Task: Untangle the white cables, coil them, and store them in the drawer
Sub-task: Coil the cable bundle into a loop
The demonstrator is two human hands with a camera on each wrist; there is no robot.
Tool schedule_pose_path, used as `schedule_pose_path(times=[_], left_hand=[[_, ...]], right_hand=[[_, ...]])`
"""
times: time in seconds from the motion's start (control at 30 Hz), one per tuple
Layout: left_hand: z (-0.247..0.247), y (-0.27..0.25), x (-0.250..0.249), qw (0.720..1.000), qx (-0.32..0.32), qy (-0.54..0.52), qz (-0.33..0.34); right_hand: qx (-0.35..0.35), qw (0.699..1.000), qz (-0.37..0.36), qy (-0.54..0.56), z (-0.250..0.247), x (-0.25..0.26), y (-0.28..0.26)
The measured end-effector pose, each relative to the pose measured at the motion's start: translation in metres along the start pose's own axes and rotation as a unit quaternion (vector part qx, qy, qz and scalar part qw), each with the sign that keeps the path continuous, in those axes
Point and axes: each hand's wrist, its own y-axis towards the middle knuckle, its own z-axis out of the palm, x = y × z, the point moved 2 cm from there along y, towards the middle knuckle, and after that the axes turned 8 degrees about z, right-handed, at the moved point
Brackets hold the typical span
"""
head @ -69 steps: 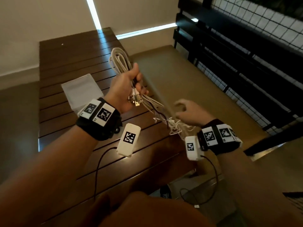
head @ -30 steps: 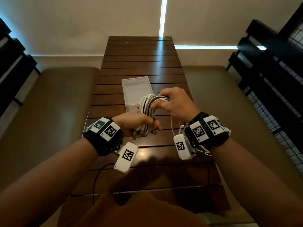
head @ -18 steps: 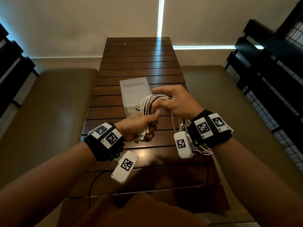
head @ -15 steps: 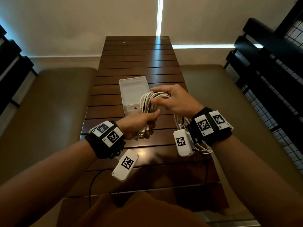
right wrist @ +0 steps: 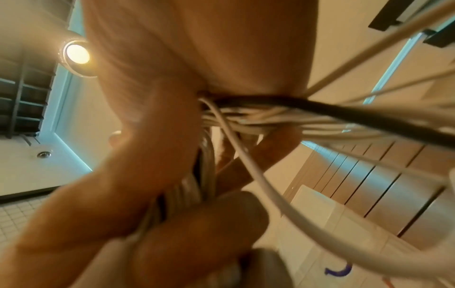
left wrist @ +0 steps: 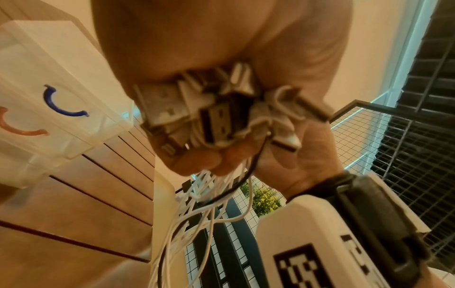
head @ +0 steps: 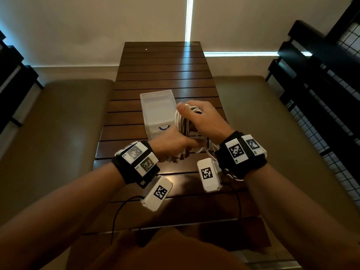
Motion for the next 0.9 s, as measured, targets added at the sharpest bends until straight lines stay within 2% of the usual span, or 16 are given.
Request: schedule_pose_path(times=[0.13,0.27,0.4,0.5,0.63,0.8,0.9], left_hand=[[-0.003,0.006,-0.005,0.998,-0.049,0.005,0.040],[-0.006,0.005,-0.008,1.000,-0.013,-0.001,0.009],[-0.008,0.007,-0.010,0.999,-0.003,-0.053,-0.006],[-0.008,0.008,-0.008,0.995,0.009,-0.092,-0.025],[-0.003,0.006,-0.013,0.995,0.090,-0.031,-0.037],[0.002,0.004,-0.022,0.994,0.108,-0.029,0.002],[0.005,0.004,-0.022,0.994,0.111,-0.008,-0.014]], right_hand=[[-0.044,0.998,0.013,0.046,0.010,0.002,0.000],[-0.051,0.996,0.032,0.072,0.015,0.002,-0.006],[-0.034,0.995,0.038,0.090,0.016,0.012,-0.009],[0.009,0.992,0.049,0.116,0.006,0.018,-0.009],[0.071,0.985,0.032,0.154,-0.006,0.025,-0.013],[0.053,0.975,0.006,0.217,-0.001,0.030,-0.014],[0.021,0.966,-0.011,0.259,0.003,0.032,-0.016]])
